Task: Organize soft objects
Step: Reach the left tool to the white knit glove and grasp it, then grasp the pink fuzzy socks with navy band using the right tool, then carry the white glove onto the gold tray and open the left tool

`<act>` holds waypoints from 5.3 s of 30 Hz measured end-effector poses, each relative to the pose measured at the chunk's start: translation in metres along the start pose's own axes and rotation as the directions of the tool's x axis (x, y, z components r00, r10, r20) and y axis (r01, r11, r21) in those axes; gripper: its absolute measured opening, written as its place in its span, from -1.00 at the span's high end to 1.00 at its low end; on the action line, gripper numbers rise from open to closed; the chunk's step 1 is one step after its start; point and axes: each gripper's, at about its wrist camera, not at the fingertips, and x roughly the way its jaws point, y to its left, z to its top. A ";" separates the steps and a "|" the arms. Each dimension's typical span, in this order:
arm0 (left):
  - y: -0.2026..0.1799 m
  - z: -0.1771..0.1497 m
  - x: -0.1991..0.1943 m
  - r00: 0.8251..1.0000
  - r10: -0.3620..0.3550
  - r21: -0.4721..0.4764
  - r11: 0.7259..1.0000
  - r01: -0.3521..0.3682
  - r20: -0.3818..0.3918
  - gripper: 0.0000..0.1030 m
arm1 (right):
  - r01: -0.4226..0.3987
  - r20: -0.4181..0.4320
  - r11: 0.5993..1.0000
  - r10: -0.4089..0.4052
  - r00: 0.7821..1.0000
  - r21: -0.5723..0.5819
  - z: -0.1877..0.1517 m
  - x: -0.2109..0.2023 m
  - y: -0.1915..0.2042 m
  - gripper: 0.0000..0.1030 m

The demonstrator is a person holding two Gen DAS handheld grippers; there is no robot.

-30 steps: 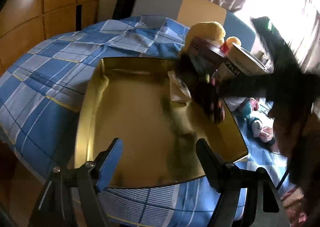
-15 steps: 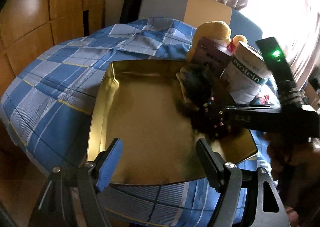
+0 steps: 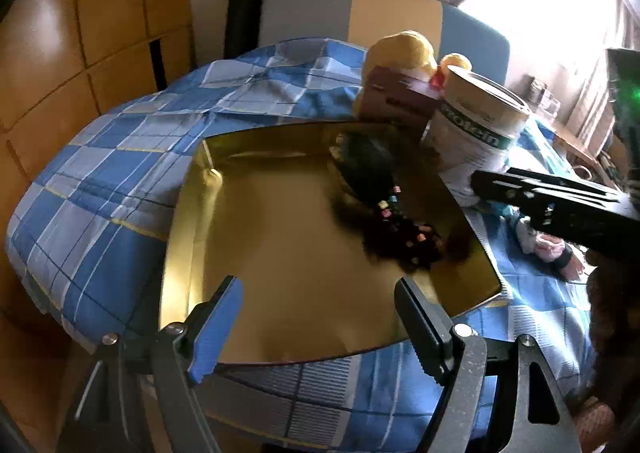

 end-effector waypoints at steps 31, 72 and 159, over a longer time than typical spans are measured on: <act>-0.193 0.038 0.053 0.950 -0.259 0.240 0.924 0.297 -0.177 -0.16 | 0.334 -0.047 0.699 -0.395 0.917 0.633 -0.078 -0.072 -0.292 -0.18; -0.252 0.044 0.139 0.865 -0.394 0.100 0.892 0.442 -0.310 0.32 | 0.209 -0.033 0.685 -0.261 0.965 0.698 -0.082 -0.063 -0.301 -0.19; -0.024 0.052 0.024 0.946 -0.325 -0.199 0.926 0.322 0.018 0.32 | 0.230 -0.322 0.966 -0.256 0.912 -0.116 -0.109 0.017 -0.174 0.00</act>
